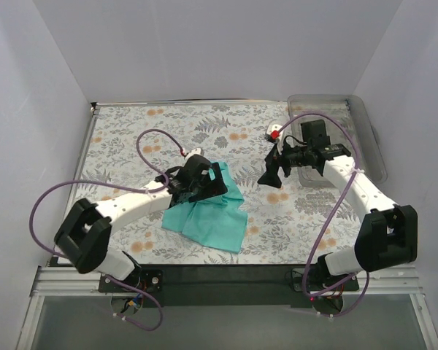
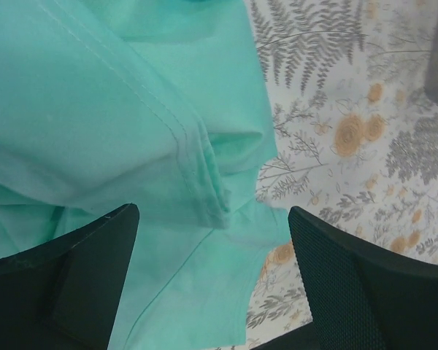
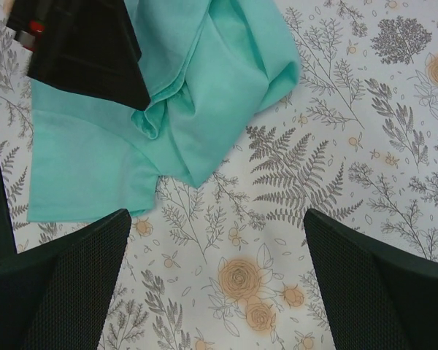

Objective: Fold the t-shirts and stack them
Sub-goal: Flatten the tshirt out

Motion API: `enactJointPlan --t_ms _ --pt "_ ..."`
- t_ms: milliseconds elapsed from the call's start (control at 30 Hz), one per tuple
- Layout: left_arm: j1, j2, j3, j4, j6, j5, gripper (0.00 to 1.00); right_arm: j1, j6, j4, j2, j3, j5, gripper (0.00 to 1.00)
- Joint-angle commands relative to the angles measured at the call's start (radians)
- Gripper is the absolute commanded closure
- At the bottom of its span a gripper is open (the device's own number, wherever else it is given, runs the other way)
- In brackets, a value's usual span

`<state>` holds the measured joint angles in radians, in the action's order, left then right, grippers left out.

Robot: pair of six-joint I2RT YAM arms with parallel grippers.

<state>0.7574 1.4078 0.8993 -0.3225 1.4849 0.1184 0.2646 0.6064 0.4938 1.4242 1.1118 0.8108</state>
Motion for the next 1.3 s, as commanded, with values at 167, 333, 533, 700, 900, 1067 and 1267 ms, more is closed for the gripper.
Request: enactJointPlan --t_ms 167,333,533,700,900,1067,1267 --pt "0.010 0.192 0.139 -0.147 0.241 0.153 0.45 -0.090 -0.042 -0.109 -0.105 -0.099 0.077 0.09" --pt "0.010 0.220 0.200 -0.190 0.235 0.184 1.00 -0.111 -0.053 -0.141 -0.136 -0.165 0.119 0.09" --pt "0.010 0.067 0.274 -0.247 0.112 0.190 1.00 -0.119 -0.020 -0.143 -0.179 -0.191 0.152 0.09" --pt "-0.018 -0.062 0.398 -0.276 -0.087 0.113 1.00 -0.114 0.088 -0.043 -0.160 -0.141 0.257 0.08" --pt "-0.066 -0.132 0.587 -0.337 -0.233 0.064 1.00 -0.006 0.138 0.023 -0.087 -0.005 0.225 0.09" --pt "-0.082 -0.153 0.682 -0.366 -0.258 0.096 1.00 0.059 0.135 0.022 -0.015 0.083 0.183 0.09" --pt "-0.082 -0.148 0.713 -0.371 -0.245 0.096 1.00 0.241 -0.005 -0.032 0.050 0.105 0.114 0.12"
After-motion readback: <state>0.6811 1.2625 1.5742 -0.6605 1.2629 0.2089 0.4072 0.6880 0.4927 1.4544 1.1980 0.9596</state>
